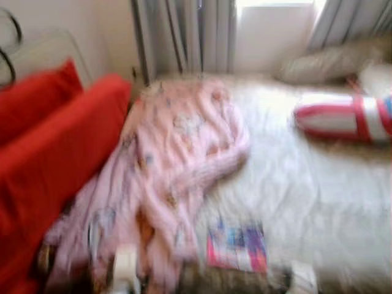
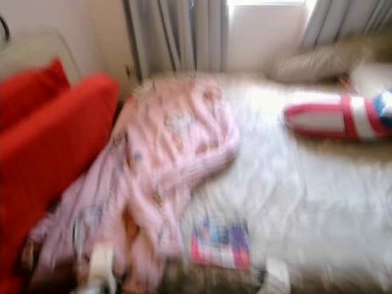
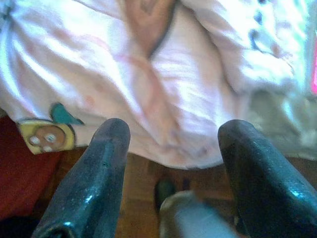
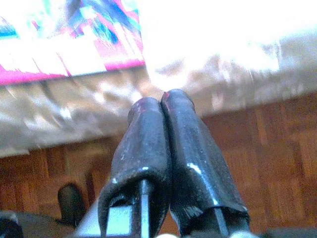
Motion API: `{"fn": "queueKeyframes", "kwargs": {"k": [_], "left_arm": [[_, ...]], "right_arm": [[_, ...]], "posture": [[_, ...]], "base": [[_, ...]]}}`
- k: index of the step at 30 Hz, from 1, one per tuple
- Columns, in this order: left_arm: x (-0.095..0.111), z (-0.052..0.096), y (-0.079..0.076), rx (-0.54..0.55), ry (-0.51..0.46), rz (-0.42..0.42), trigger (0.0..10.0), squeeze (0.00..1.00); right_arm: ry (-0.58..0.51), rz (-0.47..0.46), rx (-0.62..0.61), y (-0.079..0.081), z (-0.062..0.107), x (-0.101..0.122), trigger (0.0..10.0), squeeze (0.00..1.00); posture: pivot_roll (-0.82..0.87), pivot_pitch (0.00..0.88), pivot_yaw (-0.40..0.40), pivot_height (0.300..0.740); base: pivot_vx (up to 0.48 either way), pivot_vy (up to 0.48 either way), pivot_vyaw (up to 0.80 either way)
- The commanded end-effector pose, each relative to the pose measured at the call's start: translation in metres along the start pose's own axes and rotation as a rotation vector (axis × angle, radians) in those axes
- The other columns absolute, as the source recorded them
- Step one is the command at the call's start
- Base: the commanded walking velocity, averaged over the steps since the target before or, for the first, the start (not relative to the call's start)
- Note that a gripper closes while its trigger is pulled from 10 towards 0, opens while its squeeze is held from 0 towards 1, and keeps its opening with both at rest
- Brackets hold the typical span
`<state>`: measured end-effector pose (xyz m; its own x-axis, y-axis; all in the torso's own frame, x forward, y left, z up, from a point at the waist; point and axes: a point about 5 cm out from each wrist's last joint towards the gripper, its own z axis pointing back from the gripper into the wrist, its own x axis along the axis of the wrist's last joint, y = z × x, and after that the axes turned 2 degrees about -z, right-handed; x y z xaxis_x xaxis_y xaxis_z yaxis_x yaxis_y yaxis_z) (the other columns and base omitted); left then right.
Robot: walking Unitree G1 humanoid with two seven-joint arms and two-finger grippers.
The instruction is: Clean up the room
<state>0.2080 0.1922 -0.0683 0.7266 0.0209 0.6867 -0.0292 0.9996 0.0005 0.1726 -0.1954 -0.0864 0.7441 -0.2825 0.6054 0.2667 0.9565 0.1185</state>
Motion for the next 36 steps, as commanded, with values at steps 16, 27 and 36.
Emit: {"fn": "queueKeyframes", "kwargs": {"k": [16,27,36], "left_arm": [[0.057,-0.002,0.002,-0.052,-0.305,0.013,10.0,0.00],[0.085,0.016,-0.006,-0.149,-0.591,-0.054,10.0,0.00],[0.094,0.019,-0.009,-0.156,-0.624,-0.060,10.0,0.00]], "right_arm": [[-0.167,-0.013,0.083,0.012,0.002,0.010,10.0,0.00],[-0.622,0.107,0.248,0.029,0.016,0.091,10.0,0.00],[-0.631,0.084,0.168,0.026,0.021,0.092,10.0,0.00]], "posture": [[0.03,0.000,-0.004,0.740],[0.02,0.000,-0.002,0.740],[0.01,0.000,-0.001,0.740]], "base": [[0.000,0.000,0.00],[0.000,0.000,0.00],[0.000,0.000,0.00]]}}
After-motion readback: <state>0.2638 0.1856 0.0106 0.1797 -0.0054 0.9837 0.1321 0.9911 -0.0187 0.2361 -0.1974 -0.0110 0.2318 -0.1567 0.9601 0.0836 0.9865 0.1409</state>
